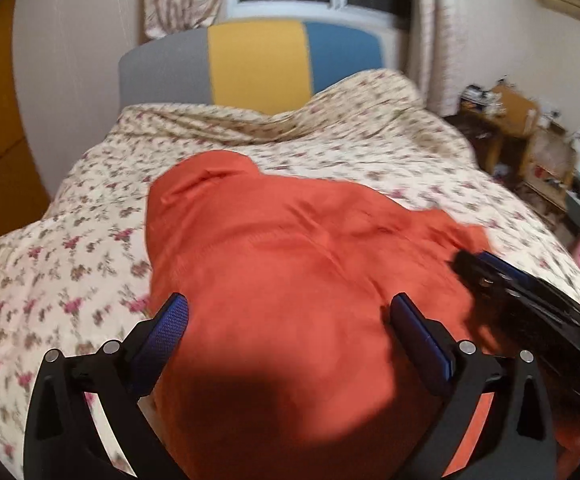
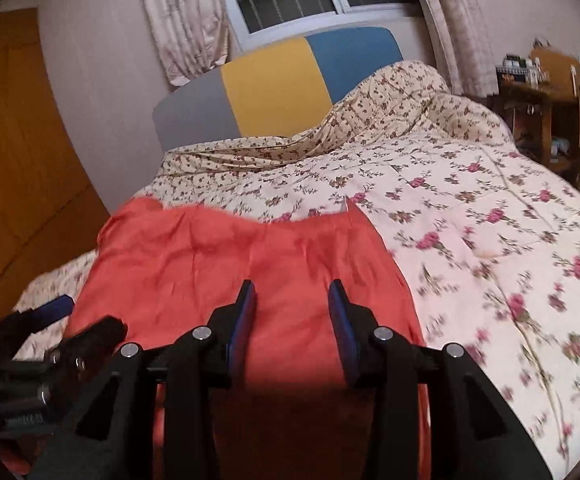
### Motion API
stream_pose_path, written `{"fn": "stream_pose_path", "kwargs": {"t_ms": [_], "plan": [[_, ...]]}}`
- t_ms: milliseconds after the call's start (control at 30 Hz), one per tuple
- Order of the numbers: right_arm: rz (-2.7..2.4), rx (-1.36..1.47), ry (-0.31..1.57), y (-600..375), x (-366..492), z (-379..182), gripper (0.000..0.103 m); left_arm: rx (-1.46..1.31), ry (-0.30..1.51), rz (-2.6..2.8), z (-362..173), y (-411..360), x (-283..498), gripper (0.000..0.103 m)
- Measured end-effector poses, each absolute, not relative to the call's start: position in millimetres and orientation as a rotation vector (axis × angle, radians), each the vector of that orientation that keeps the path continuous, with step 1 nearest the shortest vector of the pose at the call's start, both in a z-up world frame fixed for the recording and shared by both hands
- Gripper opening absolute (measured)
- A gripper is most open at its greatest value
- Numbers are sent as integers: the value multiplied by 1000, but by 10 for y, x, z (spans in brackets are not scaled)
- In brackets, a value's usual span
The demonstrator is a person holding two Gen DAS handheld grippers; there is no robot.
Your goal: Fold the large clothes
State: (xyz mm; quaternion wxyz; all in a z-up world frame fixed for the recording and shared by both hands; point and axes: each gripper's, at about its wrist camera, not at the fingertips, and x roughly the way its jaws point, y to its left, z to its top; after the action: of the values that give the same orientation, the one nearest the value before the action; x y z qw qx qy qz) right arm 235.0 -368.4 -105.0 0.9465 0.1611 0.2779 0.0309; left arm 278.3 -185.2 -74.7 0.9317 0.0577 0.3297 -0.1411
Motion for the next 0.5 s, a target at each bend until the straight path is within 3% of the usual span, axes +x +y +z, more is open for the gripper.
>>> {"fn": "stream_pose_path", "kwargs": {"t_ms": [167, 500], "plan": [[37, 273, 572, -3607, 2244, -1119, 38, 264, 528, -251, -936, -1978, 2409, 100], [22, 296, 614, -3619, 2309, -1257, 38, 263, 534, -288, -1114, -2008, 2502, 100]]}}
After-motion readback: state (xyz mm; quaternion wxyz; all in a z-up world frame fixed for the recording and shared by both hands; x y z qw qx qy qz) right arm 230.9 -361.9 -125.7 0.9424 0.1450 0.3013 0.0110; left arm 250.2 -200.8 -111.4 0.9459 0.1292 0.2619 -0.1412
